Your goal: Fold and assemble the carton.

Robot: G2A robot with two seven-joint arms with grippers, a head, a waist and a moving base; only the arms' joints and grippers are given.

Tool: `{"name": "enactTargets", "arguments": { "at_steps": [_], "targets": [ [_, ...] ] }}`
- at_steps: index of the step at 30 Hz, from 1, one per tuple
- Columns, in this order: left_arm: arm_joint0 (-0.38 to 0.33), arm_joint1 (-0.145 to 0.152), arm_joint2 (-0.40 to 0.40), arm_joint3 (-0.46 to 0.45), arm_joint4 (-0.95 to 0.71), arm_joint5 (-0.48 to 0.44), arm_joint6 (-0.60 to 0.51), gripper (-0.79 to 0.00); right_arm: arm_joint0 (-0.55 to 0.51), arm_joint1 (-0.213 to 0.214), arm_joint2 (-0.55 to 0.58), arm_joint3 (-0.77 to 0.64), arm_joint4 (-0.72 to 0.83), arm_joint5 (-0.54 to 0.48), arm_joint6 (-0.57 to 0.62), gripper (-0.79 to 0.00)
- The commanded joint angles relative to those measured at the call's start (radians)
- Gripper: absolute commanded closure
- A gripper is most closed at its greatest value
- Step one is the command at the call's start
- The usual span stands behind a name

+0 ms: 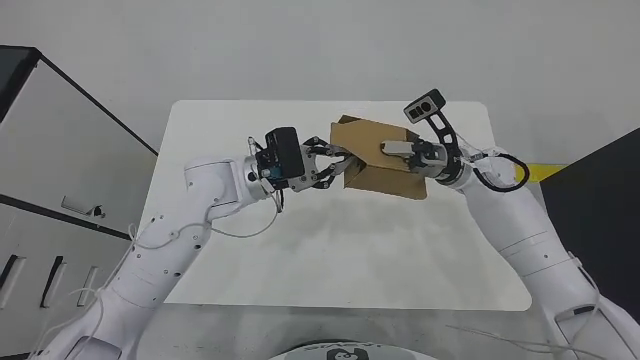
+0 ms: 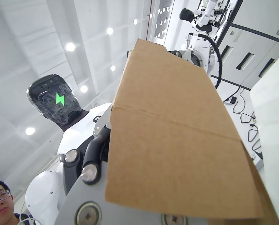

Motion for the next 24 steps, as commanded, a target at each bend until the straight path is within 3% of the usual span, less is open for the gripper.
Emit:
{"name": "enactTargets", "arguments": {
  "at_steps": [1,13,24],
  "targets": [
    [0.004,0.002,-0.011,0.002,-0.001,0.005,0.0,0.0,-0.005,0.0,0.009,0.003,-0.003,-0.002,-0.007,0.0],
    [0.029,0.011,-0.071,-0.006,-0.008,0.003,-0.004,0.0,-0.041,0.001,0.072,-0.008,-0.018,-0.013,-0.011,0.0],
    [0.037,0.008,-0.047,-0.02,-0.016,-0.018,0.003,0.0,-0.055,-0.007,0.077,-0.037,-0.037,0.007,-0.018,0.0]
  ]
}}
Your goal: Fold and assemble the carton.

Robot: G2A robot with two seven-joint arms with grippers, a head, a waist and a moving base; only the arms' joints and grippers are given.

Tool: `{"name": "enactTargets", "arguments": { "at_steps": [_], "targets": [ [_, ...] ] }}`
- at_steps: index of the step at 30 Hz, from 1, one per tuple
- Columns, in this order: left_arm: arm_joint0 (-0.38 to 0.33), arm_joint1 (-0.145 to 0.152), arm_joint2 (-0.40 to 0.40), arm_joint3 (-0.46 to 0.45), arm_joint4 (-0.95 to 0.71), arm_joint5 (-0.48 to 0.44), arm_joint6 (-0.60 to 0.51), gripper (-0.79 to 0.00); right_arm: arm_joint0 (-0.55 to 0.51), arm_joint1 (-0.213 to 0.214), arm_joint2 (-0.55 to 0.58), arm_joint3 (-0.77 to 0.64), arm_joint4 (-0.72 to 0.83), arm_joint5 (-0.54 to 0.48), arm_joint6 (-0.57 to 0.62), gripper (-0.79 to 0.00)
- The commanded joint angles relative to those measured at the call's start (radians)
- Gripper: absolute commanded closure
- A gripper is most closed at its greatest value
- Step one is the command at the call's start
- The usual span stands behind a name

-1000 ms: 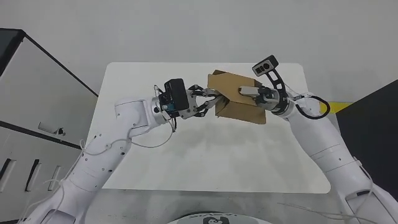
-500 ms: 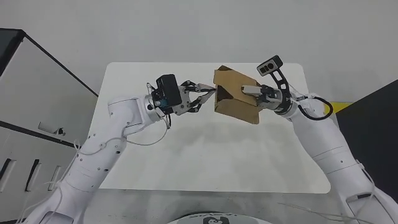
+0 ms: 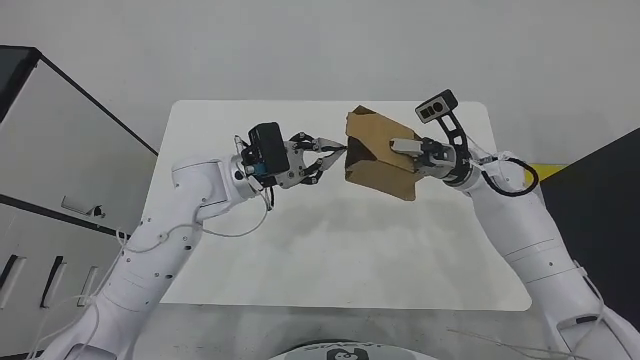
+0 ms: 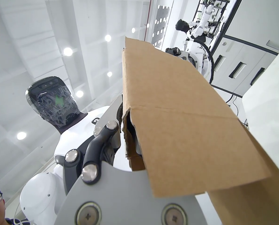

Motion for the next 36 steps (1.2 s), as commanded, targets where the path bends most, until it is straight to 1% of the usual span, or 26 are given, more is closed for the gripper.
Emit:
{"name": "enactTargets", "arguments": {
  "at_steps": [1,13,24,28,36],
  "targets": [
    [-0.002,-0.002,0.013,-0.001,-0.002,-0.001,0.0,0.0,0.0,-0.002,-0.004,-0.005,-0.002,0.004,-0.002,0.0],
    [-0.003,-0.008,0.041,-0.015,-0.006,-0.012,-0.008,0.0,-0.014,-0.014,-0.011,-0.037,-0.011,0.015,-0.006,0.0],
    [0.0,-0.01,0.058,-0.032,-0.008,-0.022,-0.035,0.0,-0.048,-0.011,0.013,-0.082,-0.071,0.049,-0.036,0.0],
    [0.005,-0.008,0.036,-0.035,-0.008,0.0,-0.037,0.0,-0.064,-0.009,0.033,-0.085,-0.076,0.047,-0.044,0.0],
    [0.028,0.003,-0.04,-0.047,-0.003,0.02,-0.028,0.0,-0.089,-0.004,0.085,-0.083,-0.068,0.02,-0.033,0.0]
  ]
}}
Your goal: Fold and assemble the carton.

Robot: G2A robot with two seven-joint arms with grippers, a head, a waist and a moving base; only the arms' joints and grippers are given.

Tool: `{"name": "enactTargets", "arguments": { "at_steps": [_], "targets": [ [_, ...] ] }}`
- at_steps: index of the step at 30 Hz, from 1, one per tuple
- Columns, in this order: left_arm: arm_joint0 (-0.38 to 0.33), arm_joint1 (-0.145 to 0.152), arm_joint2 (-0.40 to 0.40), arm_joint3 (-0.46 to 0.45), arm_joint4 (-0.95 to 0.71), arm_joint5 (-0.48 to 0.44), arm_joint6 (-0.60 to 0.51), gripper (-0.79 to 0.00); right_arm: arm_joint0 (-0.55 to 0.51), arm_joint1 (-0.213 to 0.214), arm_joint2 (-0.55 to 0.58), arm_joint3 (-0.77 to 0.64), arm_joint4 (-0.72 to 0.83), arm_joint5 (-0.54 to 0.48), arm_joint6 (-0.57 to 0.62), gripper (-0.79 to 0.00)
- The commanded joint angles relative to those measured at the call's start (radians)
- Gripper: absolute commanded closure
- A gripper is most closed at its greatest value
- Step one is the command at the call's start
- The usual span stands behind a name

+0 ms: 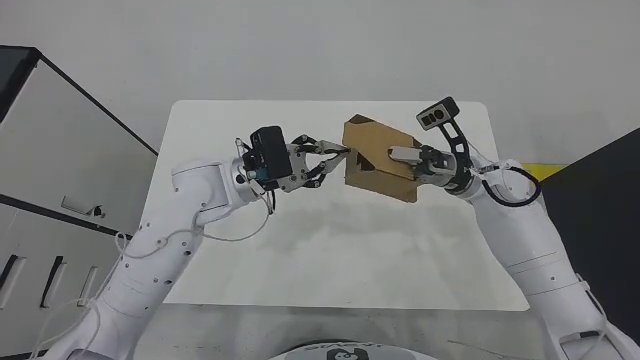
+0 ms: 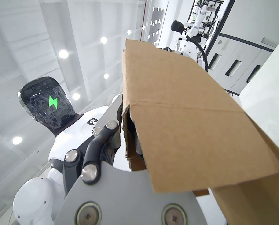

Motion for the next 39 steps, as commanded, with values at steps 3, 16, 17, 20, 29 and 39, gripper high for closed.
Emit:
{"name": "enactTargets", "arguments": {
  "at_steps": [3,16,17,20,29,39],
  "targets": [
    [0.008,0.004,-0.027,-0.005,0.002,-0.005,-0.002,0.0,-0.007,0.001,0.019,0.007,0.007,-0.013,0.002,0.0],
    [0.009,0.001,-0.008,-0.034,-0.011,-0.008,0.011,0.0,-0.028,0.0,0.051,-0.015,-0.11,-0.044,-0.149,0.0],
    [0.006,0.0,-0.003,-0.033,-0.011,-0.008,0.011,0.0,-0.028,0.0,0.051,-0.021,-0.119,-0.049,-0.15,0.0],
    [0.001,-0.002,0.009,-0.025,-0.009,-0.009,0.015,0.0,-0.032,-0.001,0.056,-0.033,-0.132,-0.071,-0.151,0.0],
    [0.01,0.0,-0.014,0.003,-0.015,0.005,0.013,0.0,-0.057,-0.002,0.086,-0.05,-0.109,-0.142,-0.129,0.0],
    [0.008,-0.004,0.016,-0.004,-0.027,-0.027,0.021,0.0,-0.058,-0.004,0.081,-0.072,-0.089,-0.12,-0.073,0.0]
  ]
}}
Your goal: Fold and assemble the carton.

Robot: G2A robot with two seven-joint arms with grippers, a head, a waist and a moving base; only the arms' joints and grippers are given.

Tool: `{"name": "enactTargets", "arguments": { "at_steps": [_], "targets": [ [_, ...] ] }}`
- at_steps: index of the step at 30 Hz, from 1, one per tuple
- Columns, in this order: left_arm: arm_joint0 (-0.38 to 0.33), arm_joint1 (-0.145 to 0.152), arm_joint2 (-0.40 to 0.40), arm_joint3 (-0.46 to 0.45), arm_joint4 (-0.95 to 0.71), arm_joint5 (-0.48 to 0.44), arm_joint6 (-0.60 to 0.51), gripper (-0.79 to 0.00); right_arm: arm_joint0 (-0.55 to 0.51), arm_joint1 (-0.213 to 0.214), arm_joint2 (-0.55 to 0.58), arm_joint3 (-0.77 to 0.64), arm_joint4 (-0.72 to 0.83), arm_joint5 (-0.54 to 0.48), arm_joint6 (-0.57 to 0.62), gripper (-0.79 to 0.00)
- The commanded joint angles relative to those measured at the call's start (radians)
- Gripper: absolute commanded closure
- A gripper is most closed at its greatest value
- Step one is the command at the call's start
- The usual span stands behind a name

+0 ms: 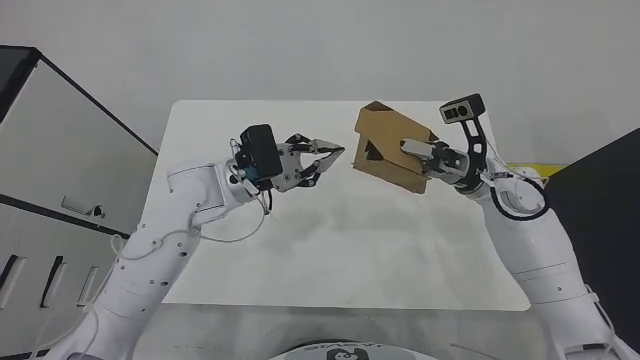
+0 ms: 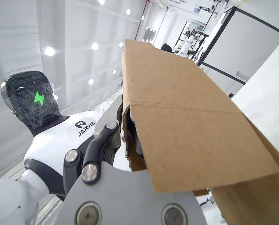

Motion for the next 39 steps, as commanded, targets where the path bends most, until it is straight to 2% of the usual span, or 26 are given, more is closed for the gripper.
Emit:
{"name": "enactTargets", "arguments": {
  "at_steps": [1,8,21,39],
  "targets": [
    [-0.008,-0.004,0.025,-0.001,-0.003,-0.005,0.003,0.0,0.003,-0.001,-0.005,-0.003,0.001,0.006,0.01,0.0],
    [-0.035,-0.016,0.085,0.006,-0.006,-0.008,0.011,0.0,0.011,-0.005,-0.022,-0.012,-0.001,0.016,0.026,0.0],
    [-0.044,-0.022,0.102,0.016,-0.006,-0.016,0.011,0.0,0.009,-0.009,-0.031,-0.025,-0.003,0.033,0.036,0.0],
    [-0.009,-0.007,0.005,0.008,0.005,0.004,-0.002,0.0,-0.015,-0.008,0.014,0.005,-0.001,0.021,-0.008,0.0]
  ]
}}
